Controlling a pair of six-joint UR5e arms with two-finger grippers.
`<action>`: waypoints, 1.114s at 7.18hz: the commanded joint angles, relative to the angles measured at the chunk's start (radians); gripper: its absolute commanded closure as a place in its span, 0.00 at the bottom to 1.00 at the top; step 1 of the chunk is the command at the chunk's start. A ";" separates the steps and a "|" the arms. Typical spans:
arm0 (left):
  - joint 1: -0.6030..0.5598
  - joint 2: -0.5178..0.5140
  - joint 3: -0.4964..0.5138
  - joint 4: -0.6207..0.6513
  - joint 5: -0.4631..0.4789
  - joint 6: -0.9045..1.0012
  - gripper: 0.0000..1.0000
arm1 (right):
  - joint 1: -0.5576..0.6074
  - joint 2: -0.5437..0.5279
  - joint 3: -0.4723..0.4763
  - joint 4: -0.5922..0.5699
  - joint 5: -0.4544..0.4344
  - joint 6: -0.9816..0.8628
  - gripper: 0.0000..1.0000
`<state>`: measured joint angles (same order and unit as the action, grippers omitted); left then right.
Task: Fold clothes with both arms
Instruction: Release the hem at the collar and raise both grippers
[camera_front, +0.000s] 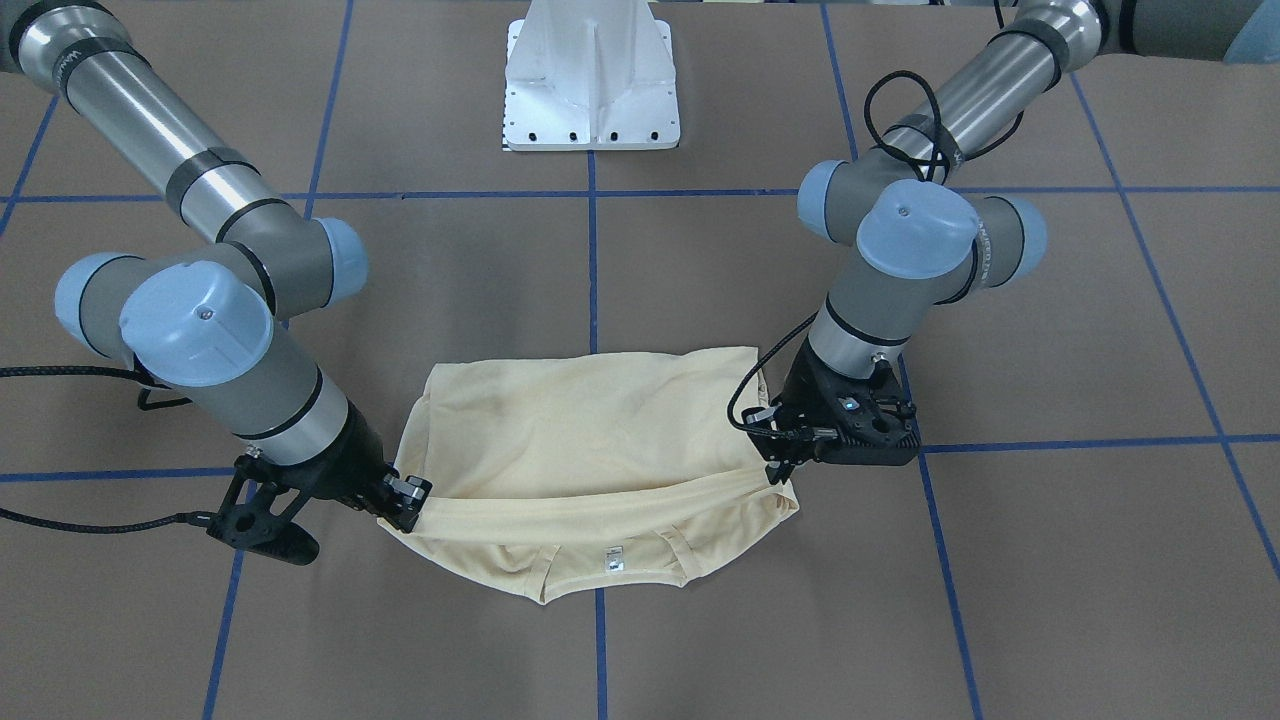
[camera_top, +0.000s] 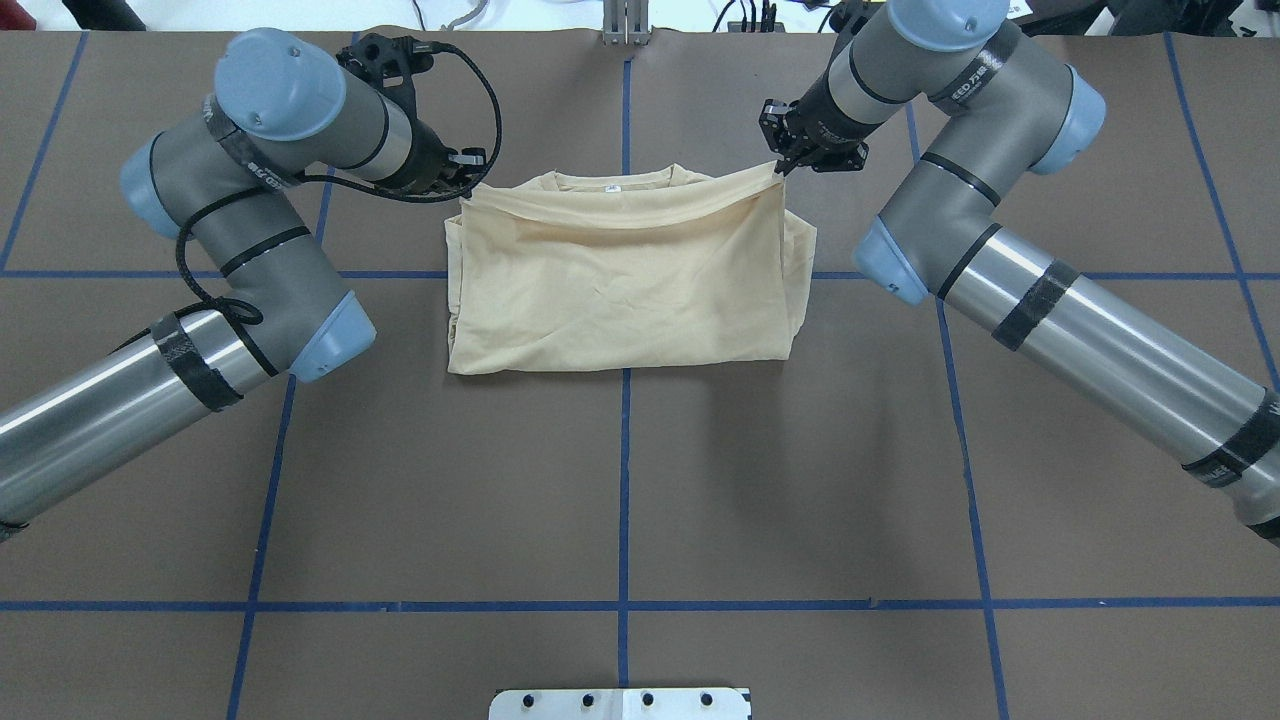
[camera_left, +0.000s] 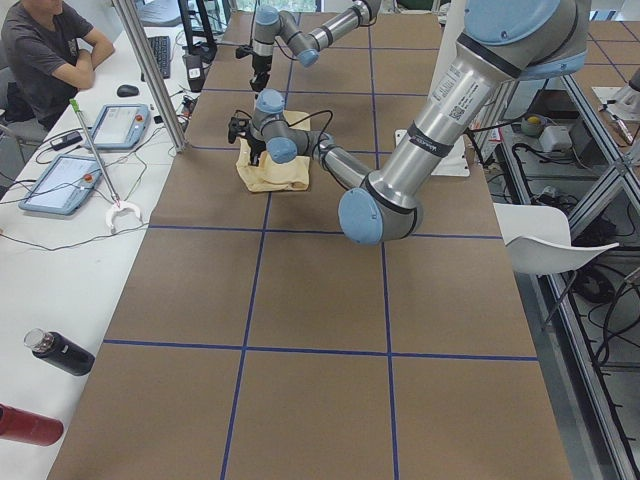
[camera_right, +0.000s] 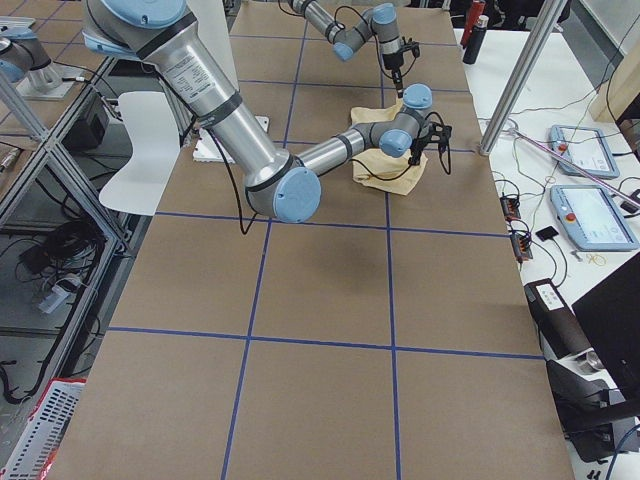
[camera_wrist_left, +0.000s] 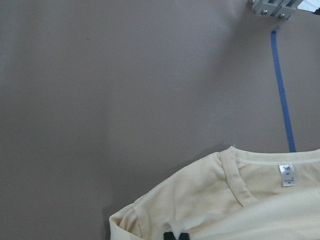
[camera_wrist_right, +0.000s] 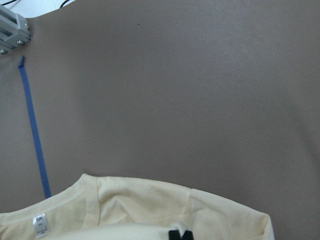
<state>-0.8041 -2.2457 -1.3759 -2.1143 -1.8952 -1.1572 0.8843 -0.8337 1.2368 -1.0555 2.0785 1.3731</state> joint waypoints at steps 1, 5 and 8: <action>0.003 -0.002 0.000 -0.001 -0.001 0.001 1.00 | -0.008 0.001 0.000 0.026 -0.002 -0.002 0.66; -0.001 0.009 0.000 0.000 -0.001 0.016 0.01 | -0.001 -0.010 -0.005 0.031 -0.037 -0.006 0.00; -0.007 0.014 -0.043 0.016 -0.001 0.014 0.01 | -0.030 -0.100 0.085 0.031 -0.049 0.011 0.00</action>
<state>-0.8086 -2.2375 -1.3974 -2.1040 -1.8971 -1.1418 0.8731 -0.8754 1.2649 -1.0247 2.0401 1.3797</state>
